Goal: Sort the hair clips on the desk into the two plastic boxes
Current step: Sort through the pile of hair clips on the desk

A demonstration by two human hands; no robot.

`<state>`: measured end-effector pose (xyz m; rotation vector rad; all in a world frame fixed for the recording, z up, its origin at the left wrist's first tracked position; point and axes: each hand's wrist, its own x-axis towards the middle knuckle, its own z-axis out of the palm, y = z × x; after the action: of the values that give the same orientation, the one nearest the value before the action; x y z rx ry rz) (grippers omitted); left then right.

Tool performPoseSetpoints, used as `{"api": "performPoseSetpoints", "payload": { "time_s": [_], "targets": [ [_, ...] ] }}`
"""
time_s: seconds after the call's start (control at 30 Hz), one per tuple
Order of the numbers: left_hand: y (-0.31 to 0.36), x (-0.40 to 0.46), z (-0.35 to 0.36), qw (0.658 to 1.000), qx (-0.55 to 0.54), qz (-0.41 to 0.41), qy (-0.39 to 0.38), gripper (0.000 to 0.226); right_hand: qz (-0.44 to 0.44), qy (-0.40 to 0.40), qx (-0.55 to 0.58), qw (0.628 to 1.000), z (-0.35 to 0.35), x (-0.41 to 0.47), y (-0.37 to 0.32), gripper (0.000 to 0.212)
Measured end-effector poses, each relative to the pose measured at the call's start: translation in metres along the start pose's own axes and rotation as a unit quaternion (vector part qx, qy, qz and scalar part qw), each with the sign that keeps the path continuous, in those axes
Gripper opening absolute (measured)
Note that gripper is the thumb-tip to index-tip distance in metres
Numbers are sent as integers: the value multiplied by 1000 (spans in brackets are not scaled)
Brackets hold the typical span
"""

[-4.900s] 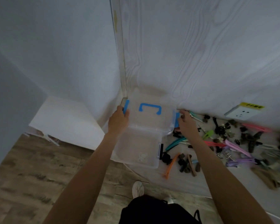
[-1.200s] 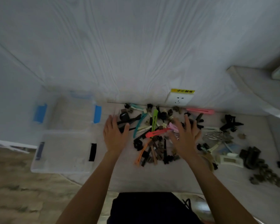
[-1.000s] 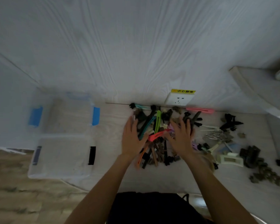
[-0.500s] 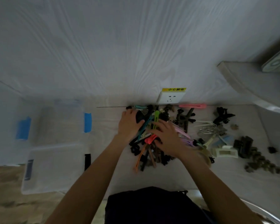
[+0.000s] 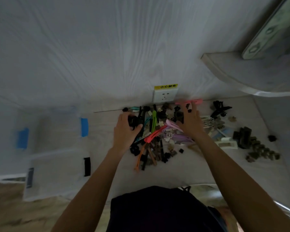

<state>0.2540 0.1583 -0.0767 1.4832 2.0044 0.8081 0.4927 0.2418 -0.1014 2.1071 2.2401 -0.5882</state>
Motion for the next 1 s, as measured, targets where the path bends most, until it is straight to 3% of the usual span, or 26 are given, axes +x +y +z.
{"api": "performPoseSetpoints", "payload": {
  "time_s": [0.1, 0.2, 0.33, 0.43, 0.57, 0.63, 0.7, 0.77, 0.9, 1.0],
  "targets": [
    [2, -14, -4, 999, 26, 9, -31, 45, 10, -17, 31, 999, 4, 5, -1, 62],
    [0, -30, -6, 999, 19, -17, -38, 44, -8, 46, 82, 996, 1, -8, 1, 56],
    [1, -51, -6, 995, -51, -84, -7, 34, -42, 157, 150, 975, -14, -41, -2, 39],
    [5, -71, -6, 982, -133, -126, 47, 26, -62, 190, 249, 948, -14, -62, -9, 33],
    [-1, -91, -26, 957, -221, -157, 102, 19, 25, 111, 440, 891, -14, -76, -39, 32],
    [-5, -97, -46, 951, -241, -153, 115, 21, 96, 50, 539, 835, -12, -78, -53, 33],
    [-11, -100, -75, 949, -237, -153, 138, 27, 130, -32, 644, 753, -8, -77, -69, 25],
    [-21, -98, -104, 952, -213, -141, 168, 26, 110, -103, 679, 719, -4, -77, -85, 15],
    [-58, -74, -170, 966, -64, -108, 225, 31, 20, -156, 645, 748, 1, -88, -144, 20],
    [-84, -45, -202, 972, 77, -113, 192, 35, -25, -122, 575, 808, 1, -90, -191, 22]
  ]
}}
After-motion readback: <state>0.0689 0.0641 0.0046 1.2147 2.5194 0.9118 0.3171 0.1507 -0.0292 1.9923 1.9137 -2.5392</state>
